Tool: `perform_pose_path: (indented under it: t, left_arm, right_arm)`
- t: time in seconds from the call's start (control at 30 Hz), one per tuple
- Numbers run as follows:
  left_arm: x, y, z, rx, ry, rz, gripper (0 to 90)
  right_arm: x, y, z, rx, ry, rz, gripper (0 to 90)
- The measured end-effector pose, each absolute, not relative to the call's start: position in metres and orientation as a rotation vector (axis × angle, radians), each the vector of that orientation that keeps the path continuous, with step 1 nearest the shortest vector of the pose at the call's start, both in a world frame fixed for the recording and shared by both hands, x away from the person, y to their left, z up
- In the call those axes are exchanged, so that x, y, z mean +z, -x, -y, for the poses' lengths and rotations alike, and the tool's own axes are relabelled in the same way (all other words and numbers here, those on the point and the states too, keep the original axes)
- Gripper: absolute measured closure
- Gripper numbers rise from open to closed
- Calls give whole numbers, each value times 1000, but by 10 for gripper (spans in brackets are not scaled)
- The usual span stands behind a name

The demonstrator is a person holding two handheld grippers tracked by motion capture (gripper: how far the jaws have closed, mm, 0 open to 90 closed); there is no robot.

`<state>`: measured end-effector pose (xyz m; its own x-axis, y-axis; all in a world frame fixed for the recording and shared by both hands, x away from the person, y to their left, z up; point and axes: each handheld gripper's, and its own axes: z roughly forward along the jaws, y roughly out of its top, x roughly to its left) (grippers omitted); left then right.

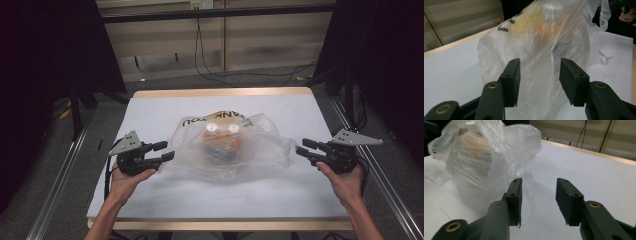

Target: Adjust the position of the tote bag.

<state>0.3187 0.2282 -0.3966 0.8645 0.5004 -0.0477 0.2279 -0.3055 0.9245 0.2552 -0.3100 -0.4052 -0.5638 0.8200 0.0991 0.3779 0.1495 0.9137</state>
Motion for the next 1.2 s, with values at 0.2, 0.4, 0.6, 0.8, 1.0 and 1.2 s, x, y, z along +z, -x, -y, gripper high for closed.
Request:
perform_pose_path:
  t: [0.2,0.4,0.6,0.8,1.0,1.2]
  left_arm:
    - [-392,-327,-203,298,-1910,-501,505]
    - [-394,-344,-181,310,-1941,-484,530]
    - [-398,-352,-164,269,-1946,-471,775]
    - [-396,-353,-159,252,-1947,-442,900]
    - [-386,-353,-158,249,-1911,-433,900]
    - [-378,-355,-155,247,-1898,-405,900]
  right_arm:
    - [-387,-257,296,1438,-1073,-2004,537]
    - [-382,-256,301,1431,-1073,-1989,539]
    - [-388,-246,310,1409,-1090,-1999,539]
    - [-381,-237,310,1444,-1045,-2004,507]
    - [-384,-261,277,1475,-989,-2089,445]
    - [-384,-291,239,1463,-914,-2168,427]
